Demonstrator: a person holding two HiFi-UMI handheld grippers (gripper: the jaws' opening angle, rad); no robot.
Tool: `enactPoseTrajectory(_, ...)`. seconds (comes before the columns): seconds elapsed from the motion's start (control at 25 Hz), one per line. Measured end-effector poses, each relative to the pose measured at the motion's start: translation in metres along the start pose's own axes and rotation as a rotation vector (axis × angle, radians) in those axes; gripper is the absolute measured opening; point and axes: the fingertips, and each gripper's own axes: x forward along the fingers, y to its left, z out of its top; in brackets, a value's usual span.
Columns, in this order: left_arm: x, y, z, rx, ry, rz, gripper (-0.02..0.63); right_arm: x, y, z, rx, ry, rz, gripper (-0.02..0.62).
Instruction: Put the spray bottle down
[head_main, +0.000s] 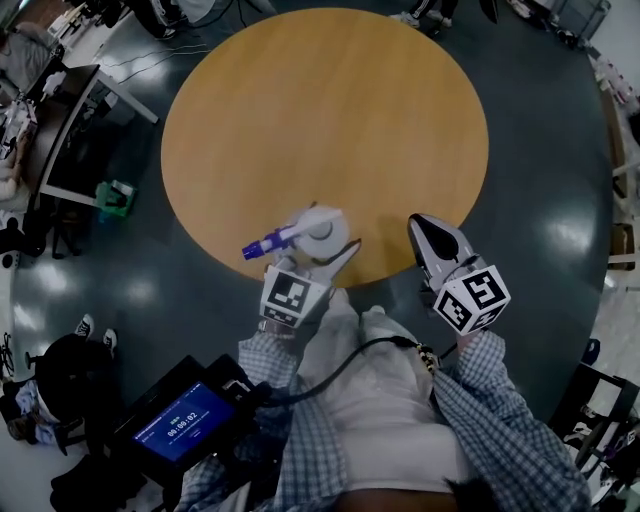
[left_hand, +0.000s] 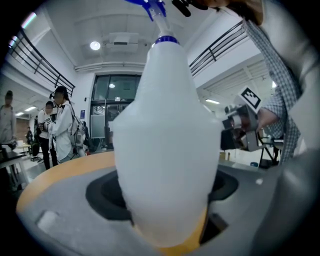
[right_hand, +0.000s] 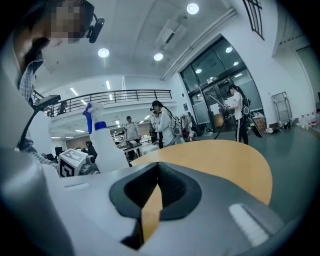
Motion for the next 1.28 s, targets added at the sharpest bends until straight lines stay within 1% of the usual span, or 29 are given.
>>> enactPoseTrajectory(0.12,0.017,0.013,-0.008,-0.004,0.005,-0.017,0.413,0.015,-0.008,-0.003,0.019,0.017,-0.001,0.003)
enactPoseTrajectory(0.2,0.03,0.025,-0.024,-0.009,0.01,-0.034,0.413,0.031,-0.012,-0.011,0.025,0.033,0.003,0.003)
enactPoseTrajectory(0.28,0.043,0.034,-0.039,-0.024,0.016,-0.034,0.413,0.043,-0.016,-0.018,0.025,0.054,0.009,0.003)
enactPoseTrajectory(0.4,0.056,0.038,-0.054,-0.056,0.024,-0.025,0.413,0.044,-0.02,-0.027,0.031,0.084,0.012,0.003)
enactPoseTrajectory(0.48,0.063,0.038,-0.06,-0.062,0.032,-0.025,0.413,0.043,-0.022,-0.029,0.033,0.098,0.012,0.003)
enactPoseTrajectory(0.72,0.072,0.047,-0.075,-0.078,0.042,-0.023,0.413,0.049,-0.032,-0.034,0.042,0.12,-0.001,0.003)
enactPoseTrajectory(0.84,0.076,0.048,-0.083,-0.07,0.06,-0.031,0.413,0.054,-0.036,-0.039,0.051,0.129,-0.003,0.003)
enactPoseTrajectory(1.04,0.081,0.046,-0.085,-0.056,0.072,-0.055,0.413,0.059,-0.038,-0.036,0.047,0.134,0.005,0.003)
enactPoseTrajectory(1.28,0.083,0.042,-0.086,-0.068,0.067,-0.066,0.414,0.059,-0.04,-0.034,0.04,0.138,0.01,0.003)
